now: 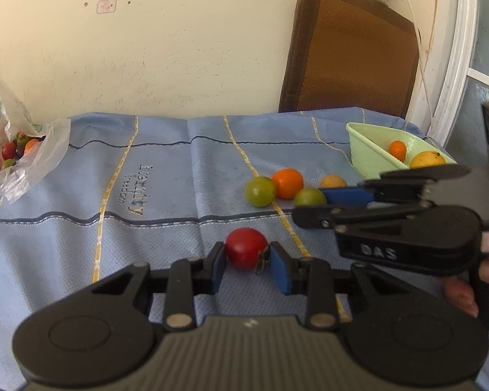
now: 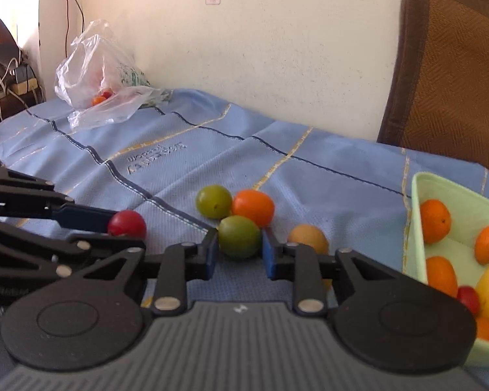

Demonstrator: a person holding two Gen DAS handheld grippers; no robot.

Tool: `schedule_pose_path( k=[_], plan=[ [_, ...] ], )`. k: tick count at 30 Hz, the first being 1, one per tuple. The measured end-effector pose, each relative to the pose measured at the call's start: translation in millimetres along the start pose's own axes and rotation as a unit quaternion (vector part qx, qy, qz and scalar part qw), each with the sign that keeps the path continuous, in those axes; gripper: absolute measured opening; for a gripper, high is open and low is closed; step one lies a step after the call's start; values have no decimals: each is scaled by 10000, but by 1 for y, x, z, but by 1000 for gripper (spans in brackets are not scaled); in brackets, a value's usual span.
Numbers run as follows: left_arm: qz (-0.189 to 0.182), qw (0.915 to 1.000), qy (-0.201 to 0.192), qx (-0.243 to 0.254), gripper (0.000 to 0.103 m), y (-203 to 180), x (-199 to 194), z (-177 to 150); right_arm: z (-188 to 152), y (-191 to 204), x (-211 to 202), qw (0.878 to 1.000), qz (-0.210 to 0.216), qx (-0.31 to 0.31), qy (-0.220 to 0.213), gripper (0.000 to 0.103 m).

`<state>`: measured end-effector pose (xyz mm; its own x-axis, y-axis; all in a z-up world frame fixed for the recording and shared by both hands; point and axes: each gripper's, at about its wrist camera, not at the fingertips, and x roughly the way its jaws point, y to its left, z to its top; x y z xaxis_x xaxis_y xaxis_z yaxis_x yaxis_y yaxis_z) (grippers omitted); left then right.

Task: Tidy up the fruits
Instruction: 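Grasp a red tomato with the left gripper while the right gripper grasps a green tomato, then lower both tomatoes into the basket and open both grippers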

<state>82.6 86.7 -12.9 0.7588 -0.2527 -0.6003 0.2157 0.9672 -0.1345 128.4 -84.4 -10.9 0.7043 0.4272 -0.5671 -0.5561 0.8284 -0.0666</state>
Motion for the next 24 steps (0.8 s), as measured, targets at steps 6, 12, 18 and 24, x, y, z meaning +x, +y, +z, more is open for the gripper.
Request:
schedule_pose_path(
  k=[6,12,18,24],
  plan=[
    [-224,9997,-34,27,29,-10,-5,-2,-32,0,-57,9989,-87,277,-376,30],
    [-905,9954,75,294,29,-63,-5,-5,-68,-23,-105,9942,-608,733,-497,30],
    [-1128,9902,131,817,29,-113,2,3,-82,-48,-135,9868,-967,1011,-812,30],
    [-1270,9887,-71,797,29,-135,12,53,-75,-82,-146,9747,-1303,1258,-1306,30]
  ],
)
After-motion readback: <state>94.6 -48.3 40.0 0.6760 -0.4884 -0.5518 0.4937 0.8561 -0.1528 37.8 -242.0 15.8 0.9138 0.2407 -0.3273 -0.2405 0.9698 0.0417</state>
